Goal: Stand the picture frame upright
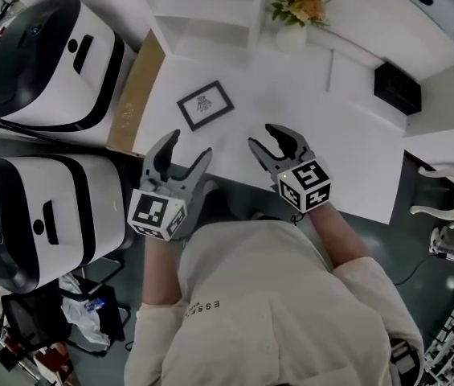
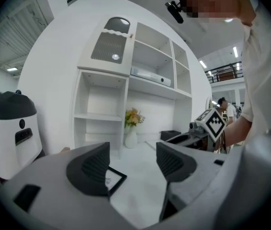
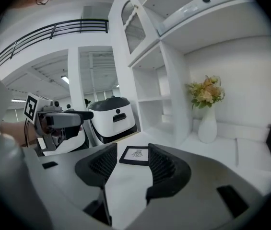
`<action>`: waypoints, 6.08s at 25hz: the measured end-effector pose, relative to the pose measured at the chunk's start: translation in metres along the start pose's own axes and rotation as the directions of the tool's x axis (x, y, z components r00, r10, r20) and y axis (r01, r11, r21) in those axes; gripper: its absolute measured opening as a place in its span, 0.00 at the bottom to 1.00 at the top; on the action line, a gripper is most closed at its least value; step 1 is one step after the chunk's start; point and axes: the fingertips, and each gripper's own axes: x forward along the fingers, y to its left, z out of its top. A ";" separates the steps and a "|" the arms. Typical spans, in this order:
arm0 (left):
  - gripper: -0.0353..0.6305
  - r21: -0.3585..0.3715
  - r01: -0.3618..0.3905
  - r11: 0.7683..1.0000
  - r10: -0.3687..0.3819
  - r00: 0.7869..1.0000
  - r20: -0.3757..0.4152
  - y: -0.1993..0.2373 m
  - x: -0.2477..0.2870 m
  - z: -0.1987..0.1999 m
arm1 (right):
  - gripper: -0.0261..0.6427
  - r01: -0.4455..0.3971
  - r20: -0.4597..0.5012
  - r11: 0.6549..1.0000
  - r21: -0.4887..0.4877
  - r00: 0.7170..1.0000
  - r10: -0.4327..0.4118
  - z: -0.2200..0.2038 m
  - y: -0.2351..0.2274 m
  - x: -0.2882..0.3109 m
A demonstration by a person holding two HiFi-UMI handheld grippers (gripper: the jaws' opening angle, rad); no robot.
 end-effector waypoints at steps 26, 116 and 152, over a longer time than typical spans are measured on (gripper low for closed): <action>0.50 -0.061 0.186 0.981 -0.191 0.978 -0.088 0.167 0.053 -0.049 | 0.31 0.214 -0.538 0.973 0.085 0.832 -0.136 -0.094 -0.082 0.216; 0.47 -0.664 0.148 0.733 -0.422 0.864 -0.274 -0.126 0.018 -0.244 | 0.17 0.441 -0.504 0.869 0.225 0.816 -0.283 -0.235 -0.031 -0.074; 0.16 -0.935 0.194 0.298 -0.589 0.808 -0.020 -0.157 0.021 -0.220 | 0.30 0.099 -0.161 0.874 0.476 0.987 -0.024 -0.202 -0.016 -0.101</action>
